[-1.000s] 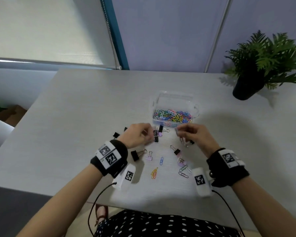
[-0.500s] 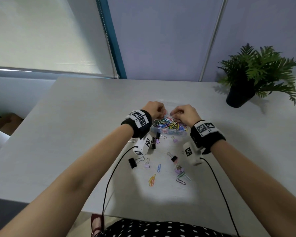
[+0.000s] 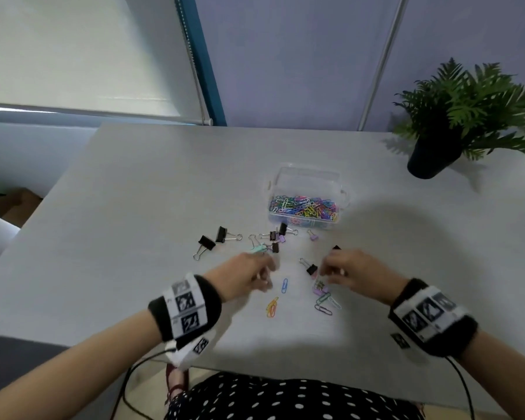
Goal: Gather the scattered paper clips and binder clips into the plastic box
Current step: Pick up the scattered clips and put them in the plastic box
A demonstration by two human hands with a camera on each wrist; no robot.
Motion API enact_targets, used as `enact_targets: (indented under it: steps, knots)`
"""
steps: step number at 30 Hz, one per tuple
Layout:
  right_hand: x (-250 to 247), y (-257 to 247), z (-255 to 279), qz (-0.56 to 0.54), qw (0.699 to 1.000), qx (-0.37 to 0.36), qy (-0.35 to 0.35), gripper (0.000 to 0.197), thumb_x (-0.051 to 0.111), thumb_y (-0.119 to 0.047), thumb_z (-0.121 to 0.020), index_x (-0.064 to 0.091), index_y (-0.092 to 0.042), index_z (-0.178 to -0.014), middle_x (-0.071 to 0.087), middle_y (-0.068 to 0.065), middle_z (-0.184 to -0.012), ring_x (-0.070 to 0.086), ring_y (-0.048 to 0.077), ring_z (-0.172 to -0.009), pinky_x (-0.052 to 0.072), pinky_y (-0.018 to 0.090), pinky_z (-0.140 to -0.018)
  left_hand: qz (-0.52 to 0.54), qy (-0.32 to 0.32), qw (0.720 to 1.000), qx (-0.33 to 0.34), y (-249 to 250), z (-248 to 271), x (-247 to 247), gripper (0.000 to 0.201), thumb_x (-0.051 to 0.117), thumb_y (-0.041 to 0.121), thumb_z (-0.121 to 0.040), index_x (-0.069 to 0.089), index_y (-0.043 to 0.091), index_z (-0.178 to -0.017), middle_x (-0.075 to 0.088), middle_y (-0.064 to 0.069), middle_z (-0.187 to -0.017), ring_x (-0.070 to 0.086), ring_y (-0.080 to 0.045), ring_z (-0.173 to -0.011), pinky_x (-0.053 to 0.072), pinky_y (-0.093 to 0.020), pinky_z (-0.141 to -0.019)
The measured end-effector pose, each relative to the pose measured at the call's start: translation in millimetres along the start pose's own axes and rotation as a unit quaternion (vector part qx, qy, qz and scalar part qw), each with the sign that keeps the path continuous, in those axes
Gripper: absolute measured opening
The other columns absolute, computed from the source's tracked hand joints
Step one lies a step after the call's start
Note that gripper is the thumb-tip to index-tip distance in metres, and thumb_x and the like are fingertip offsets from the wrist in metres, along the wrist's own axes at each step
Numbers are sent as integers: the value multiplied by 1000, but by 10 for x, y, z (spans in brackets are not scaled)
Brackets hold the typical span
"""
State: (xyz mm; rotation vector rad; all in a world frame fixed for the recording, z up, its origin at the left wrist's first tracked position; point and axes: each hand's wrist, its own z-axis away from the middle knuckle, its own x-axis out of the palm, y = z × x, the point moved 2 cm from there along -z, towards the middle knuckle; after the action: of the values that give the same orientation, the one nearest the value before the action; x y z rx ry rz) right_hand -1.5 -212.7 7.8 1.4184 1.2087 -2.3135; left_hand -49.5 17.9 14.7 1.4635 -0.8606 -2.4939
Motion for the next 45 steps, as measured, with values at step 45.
enact_targets:
  steps: [45]
  knots:
    - [-357, 281, -111, -224, 954, 83, 182, 20, 60, 8, -81, 65, -10, -87, 63, 1, -70, 58, 10, -59, 52, 18, -61, 17, 172, 985, -11, 167, -907, -683, 15, 56, 13, -90, 63, 2, -99, 64, -4, -96, 56, -13, -84, 42, -17, -80]
